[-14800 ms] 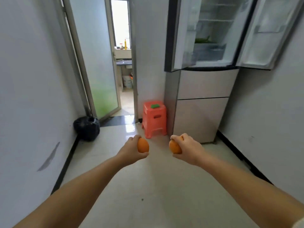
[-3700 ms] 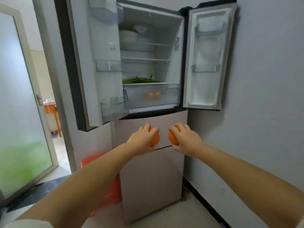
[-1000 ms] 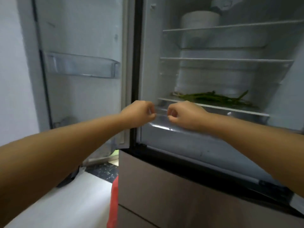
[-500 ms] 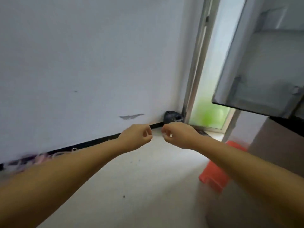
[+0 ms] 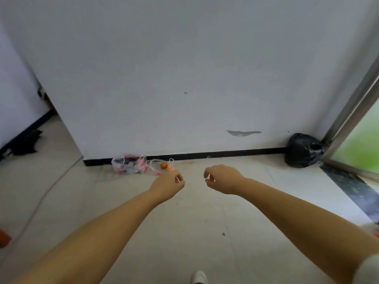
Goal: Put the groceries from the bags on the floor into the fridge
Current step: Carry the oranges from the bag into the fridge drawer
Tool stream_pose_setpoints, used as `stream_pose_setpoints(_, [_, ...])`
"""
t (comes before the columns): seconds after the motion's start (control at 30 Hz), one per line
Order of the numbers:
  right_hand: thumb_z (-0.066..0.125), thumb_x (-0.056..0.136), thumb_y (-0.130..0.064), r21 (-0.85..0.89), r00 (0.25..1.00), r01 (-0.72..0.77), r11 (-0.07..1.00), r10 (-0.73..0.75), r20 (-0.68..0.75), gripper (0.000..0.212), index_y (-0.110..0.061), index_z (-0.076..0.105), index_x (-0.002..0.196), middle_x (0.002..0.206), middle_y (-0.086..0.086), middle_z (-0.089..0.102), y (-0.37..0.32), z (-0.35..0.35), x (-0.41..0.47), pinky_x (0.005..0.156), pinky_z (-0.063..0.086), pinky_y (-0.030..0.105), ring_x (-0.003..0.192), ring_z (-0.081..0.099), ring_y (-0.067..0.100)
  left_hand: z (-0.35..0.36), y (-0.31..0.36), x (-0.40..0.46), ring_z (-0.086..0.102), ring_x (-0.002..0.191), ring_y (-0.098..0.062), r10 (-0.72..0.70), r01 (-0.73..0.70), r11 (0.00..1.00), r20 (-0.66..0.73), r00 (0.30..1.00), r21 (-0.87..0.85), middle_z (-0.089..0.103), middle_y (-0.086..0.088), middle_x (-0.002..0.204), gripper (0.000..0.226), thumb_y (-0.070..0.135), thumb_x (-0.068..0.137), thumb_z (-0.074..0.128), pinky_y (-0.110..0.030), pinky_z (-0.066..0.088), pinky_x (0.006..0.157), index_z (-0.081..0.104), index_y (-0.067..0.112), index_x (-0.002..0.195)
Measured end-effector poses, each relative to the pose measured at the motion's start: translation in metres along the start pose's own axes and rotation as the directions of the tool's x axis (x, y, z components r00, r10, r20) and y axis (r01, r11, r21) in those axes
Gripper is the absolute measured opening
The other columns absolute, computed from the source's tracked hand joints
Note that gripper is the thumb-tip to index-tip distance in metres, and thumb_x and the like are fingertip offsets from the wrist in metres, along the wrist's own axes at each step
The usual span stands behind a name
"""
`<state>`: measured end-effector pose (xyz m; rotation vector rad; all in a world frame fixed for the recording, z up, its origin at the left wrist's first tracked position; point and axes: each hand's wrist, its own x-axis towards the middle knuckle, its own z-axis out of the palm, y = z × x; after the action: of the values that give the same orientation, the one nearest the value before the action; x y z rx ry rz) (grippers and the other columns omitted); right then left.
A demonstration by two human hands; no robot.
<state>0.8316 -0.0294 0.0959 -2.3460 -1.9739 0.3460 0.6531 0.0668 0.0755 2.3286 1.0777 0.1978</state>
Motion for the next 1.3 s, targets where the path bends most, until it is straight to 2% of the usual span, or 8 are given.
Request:
stream_pose_setpoints(0.1, [0.045, 0.095, -0.033, 0.004, 0.999, 0.008, 1.0, -0.008, 0.047, 0.031, -0.019, 0.056, 0.12, 0.116, 0.002, 0.062, -0.001, 0.016, 0.067, 0.081, 0.047, 0.033, 0.102, 0.057, 0.021, -0.004, -0.029, 0.048, 0.058, 0.074, -0.016, -0.02, 0.02, 1.0, 0.033, 0.999, -0.021, 0.059, 0.0, 0.081, 0.006, 0.024, 0.085, 0.056, -0.04, 0.054, 0.078, 0.059, 0.021, 0.081])
stream_pose_setpoints(0.4, [0.045, 0.094, -0.032, 0.05, 0.977, 0.04, 0.998, -0.05, 0.206, 0.029, -0.022, 0.059, 0.117, 0.116, 0.003, 0.063, 0.014, 0.022, 0.281, 0.085, 0.049, 0.033, 0.102, 0.059, 0.022, -0.053, -0.113, 0.206, 0.054, 0.079, -0.017, -0.171, 0.173, 0.984, 0.044, 0.984, -0.039, 0.058, 0.0, 0.088, 0.008, 0.025, 0.09, 0.051, -0.028, 0.044, 0.07, 0.056, 0.019, 0.088])
stream_pose_setpoints(0.6, [0.043, 0.093, -0.033, 0.06, 0.955, 0.072, 0.996, -0.086, 0.285, 0.028, -0.023, 0.061, 0.112, 0.112, 0.003, 0.065, 0.004, 0.026, 0.408, 0.087, 0.051, 0.04, 0.099, 0.06, 0.022, -0.085, -0.202, 0.293, 0.061, 0.087, -0.023, -0.312, 0.317, 0.944, 0.067, 0.948, -0.087, 0.065, -0.006, 0.092, 0.009, 0.023, 0.089, 0.053, -0.037, 0.05, 0.079, 0.059, 0.016, 0.087])
stream_pose_setpoints(0.73, [0.038, 0.093, -0.034, 0.023, 0.935, 0.081, 0.996, -0.084, 0.344, 0.031, -0.022, 0.06, 0.112, 0.109, 0.005, 0.065, -0.003, 0.043, 0.499, 0.086, 0.052, 0.044, 0.097, 0.061, 0.024, -0.102, -0.269, 0.374, 0.055, 0.071, -0.018, -0.37, 0.376, 0.912, 0.068, 0.927, -0.165, 0.056, 0.001, 0.071, 0.014, 0.018, 0.088, 0.055, -0.029, 0.043, 0.066, 0.057, 0.017, 0.074])
stream_pose_setpoints(0.93, [0.044, 0.095, -0.031, 0.173, 0.916, -0.173, 0.97, 0.094, 0.389, 0.029, -0.016, 0.062, 0.112, 0.108, 0.006, 0.067, 0.001, 0.072, 0.641, 0.088, 0.051, 0.035, 0.096, 0.063, 0.022, -0.124, -0.368, 0.501, 0.046, 0.061, -0.016, -0.336, 0.368, 0.913, 0.19, 0.923, -0.177, 0.045, 0.005, 0.059, 0.013, 0.017, 0.089, 0.055, -0.027, 0.036, 0.06, 0.059, 0.012, 0.079])
stream_pose_setpoints(1.07, [0.046, 0.091, -0.027, 0.326, 0.848, -0.438, 0.838, 0.264, 0.46, 0.017, -0.021, 0.061, 0.096, 0.095, 0.006, 0.067, 0.013, 0.094, 0.704, 0.075, 0.053, 0.03, 0.085, 0.067, 0.023, -0.128, -0.418, 0.573, 0.045, 0.063, -0.02, -0.329, 0.377, 0.921, 0.321, 0.888, -0.101, 0.042, 0.004, 0.057, 0.017, 0.013, 0.088, 0.053, -0.027, 0.032, 0.058, 0.051, 0.016, 0.071])
stream_pose_setpoints(1.17, [0.046, 0.093, -0.027, 0.342, 0.804, -0.512, 0.788, 0.299, 0.514, 0.019, -0.019, 0.062, 0.1, 0.094, 0.005, 0.067, 0.027, 0.123, 0.742, 0.073, 0.054, 0.029, 0.084, 0.067, 0.021, -0.106, -0.445, 0.625, 0.045, 0.063, -0.02, -0.362, 0.421, 0.901, 0.358, 0.861, -0.1, 0.041, 0.003, 0.059, 0.032, 0.015, 0.089, 0.052, -0.027, 0.03, 0.055, 0.041, 0.019, 0.059])
stream_pose_setpoints(1.3, [0.045, 0.096, -0.028, 0.323, 0.78, -0.517, 0.793, 0.28, 0.559, 0.02, -0.018, 0.061, 0.105, 0.098, 0.003, 0.065, 0.051, 0.193, 0.807, 0.072, 0.05, 0.023, 0.085, 0.063, 0.017, -0.041, -0.486, 0.697, 0.045, 0.059, -0.008, -0.339, 0.442, 0.882, 0.433, 0.836, -0.162, 0.049, 0.004, 0.067, 0.026, 0.02, 0.093, 0.051, -0.019, 0.035, 0.056, 0.046, 0.023, 0.068])
